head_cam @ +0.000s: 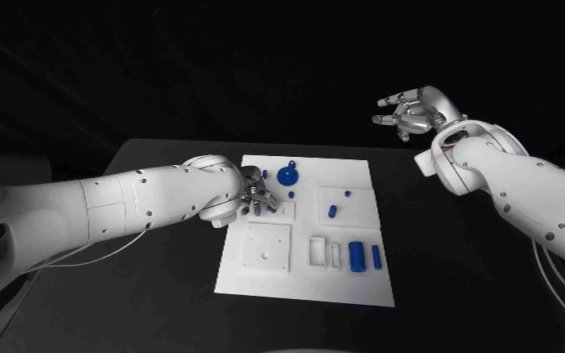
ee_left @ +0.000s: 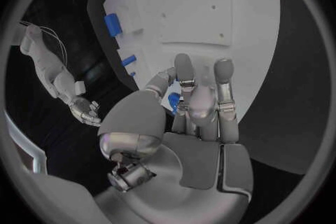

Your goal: Assemble the parts on the task board

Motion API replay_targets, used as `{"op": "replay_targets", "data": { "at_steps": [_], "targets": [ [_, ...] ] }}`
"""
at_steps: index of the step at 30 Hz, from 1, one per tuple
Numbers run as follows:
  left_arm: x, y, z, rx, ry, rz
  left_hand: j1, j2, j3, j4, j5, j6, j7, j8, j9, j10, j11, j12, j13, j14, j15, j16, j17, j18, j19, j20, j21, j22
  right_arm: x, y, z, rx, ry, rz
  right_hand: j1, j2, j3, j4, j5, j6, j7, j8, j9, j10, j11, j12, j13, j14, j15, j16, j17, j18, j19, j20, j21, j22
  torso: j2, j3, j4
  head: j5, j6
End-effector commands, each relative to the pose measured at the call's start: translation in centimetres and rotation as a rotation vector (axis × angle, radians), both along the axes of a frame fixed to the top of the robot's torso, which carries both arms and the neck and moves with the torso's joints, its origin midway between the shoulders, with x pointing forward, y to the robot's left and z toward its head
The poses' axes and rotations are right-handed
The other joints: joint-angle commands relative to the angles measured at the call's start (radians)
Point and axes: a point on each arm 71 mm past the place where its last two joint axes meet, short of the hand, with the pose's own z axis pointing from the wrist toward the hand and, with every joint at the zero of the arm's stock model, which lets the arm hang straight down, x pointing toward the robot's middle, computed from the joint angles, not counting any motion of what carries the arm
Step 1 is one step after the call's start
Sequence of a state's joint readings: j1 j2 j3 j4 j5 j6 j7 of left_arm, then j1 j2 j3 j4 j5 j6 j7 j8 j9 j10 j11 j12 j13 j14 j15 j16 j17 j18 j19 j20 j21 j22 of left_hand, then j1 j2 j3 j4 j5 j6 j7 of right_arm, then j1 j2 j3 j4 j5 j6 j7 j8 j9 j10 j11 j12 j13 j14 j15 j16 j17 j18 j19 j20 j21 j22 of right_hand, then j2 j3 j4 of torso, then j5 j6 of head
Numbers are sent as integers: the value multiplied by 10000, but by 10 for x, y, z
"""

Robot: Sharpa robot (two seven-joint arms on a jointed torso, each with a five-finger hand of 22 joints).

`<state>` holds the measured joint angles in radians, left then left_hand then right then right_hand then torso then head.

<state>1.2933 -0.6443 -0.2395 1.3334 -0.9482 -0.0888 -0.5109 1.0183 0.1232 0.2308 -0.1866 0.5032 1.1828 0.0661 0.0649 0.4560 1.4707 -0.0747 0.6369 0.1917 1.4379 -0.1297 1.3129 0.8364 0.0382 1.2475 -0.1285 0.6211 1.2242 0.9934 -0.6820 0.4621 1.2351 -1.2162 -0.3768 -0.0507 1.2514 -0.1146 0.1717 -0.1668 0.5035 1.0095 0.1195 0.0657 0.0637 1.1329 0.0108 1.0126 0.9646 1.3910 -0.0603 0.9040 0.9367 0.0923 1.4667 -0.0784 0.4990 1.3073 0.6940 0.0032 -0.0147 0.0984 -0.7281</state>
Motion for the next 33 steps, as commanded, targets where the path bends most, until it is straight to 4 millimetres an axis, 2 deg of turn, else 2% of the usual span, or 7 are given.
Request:
{"op": "replay_targets", "data": {
  "at_steps": [1, 21, 24, 33],
  "targets": [
    [-3, 0, -4, 214, 279, -137, 28, 103, 17, -35, 34, 2012, -1201, 23, 6238, 452, -98, 31, -8, 20, 16, 66, 17, 75, 52, -16, -33, 8, 0, 2, -1, -46, 140, 142, -81, -12, 58, 21, 65, 53, -9, -35, 4, -43, -12, -40, -5, -96, 7, -43, -16, 184, 109, 10, -53, 539, 2, 4, 1, 25, 20],
    [-3, 2, -5, 358, 453, -145, 6, 103, -12, -12, -37, 1996, -1197, 21, 6248, 453, -92, 33, -61, 14, 22, 31, -46, 65, 98, -11, -186, 153, 1, 1, -2, -93, 223, 136, -141, 1, 72, 72, 106, 60, -12, -36, 4, -31, -15, -17, 5, -87, 6, -21, -7, 180, 117, 8, -44, 542, 3, 1, -5, 33, 14],
    [-3, 2, -5, 355, 461, -163, 32, 118, -129, 113, -377, 2051, -1199, 12, 6182, 455, -76, -6, -78, 13, 43, -13, -97, 61, 102, 18, -250, 180, 1, 1, -2, -111, 264, 149, -168, 12, 71, 96, 103, 59, -12, -36, 4, 4, -15, 23, 40, -60, 3, 36, 39, 172, 138, 6, 57, 564, 3, -1, 0, 40, 6],
    [-3, 2, -5, 390, 537, -229, 117, 116, -269, 303, -512, 2101, -1207, 19, 6127, 453, -62, 12, -76, 16, 50, -27, -106, 64, 147, 28, -368, 267, 1, 0, -3, -137, 309, 141, -177, 10, 76, 116, 113, 61, -13, -35, 4, -10, -17, 17, 34, -81, 3, -1, 8, 179, 128, 6, -11, 549, 2, 4, -5, 40, -4]
  ]
}}
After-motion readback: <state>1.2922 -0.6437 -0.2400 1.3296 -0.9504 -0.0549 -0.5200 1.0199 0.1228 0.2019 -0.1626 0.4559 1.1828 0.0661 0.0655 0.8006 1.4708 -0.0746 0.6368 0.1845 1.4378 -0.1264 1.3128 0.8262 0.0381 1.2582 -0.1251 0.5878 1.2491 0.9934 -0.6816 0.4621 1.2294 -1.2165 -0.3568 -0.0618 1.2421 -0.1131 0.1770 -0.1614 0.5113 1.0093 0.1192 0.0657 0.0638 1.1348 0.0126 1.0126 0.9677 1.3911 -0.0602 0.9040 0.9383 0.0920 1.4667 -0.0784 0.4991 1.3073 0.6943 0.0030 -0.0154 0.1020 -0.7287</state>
